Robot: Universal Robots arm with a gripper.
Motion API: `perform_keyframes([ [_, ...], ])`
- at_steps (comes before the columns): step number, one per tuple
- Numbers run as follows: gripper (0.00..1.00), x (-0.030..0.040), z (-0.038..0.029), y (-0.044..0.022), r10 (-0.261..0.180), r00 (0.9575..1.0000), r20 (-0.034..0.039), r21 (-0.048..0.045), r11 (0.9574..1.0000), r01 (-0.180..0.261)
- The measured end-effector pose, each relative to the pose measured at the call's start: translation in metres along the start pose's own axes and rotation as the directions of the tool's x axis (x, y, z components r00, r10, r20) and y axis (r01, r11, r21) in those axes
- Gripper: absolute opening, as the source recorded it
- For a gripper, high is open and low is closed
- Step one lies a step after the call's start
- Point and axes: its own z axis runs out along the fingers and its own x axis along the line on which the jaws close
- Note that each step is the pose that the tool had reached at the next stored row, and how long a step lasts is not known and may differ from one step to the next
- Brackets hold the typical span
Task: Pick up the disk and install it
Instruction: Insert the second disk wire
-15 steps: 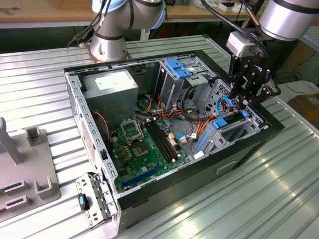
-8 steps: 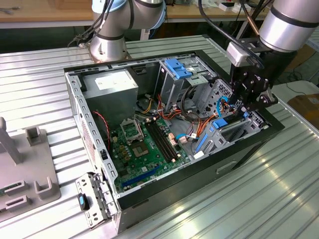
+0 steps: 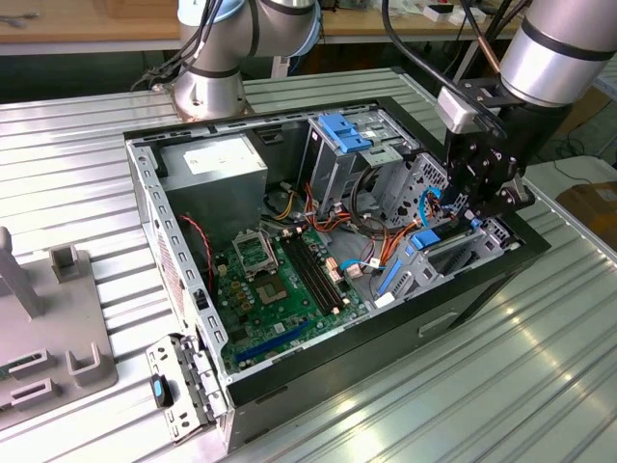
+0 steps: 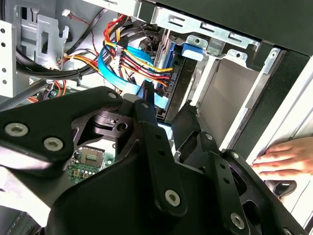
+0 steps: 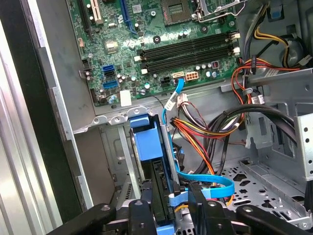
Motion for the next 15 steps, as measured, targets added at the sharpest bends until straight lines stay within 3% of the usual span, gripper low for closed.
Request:
perform_keyframes([
  [3, 0.4, 0.0, 0.0, 0.0, 0.0, 1.0, 0.0, 0.0, 1.0, 0.0],
  [4, 0.34, 0.0, 0.0, 0.0, 0.0, 1.0, -0.0001, 0.0, 1.0, 0.0],
  [5, 0.22, 0.0, 0.0, 0.0, 0.0, 1.0, 0.0, 0.0, 1.0, 0.0],
  [7, 0.11, 0.0, 0.0, 0.0, 0.0, 1.0, -0.0001, 0.0, 1.0, 0.0],
  [15, 0.11, 0.0, 0.0, 0.0, 0.0, 1.0, -0.0001, 0.0, 1.0, 0.0],
])
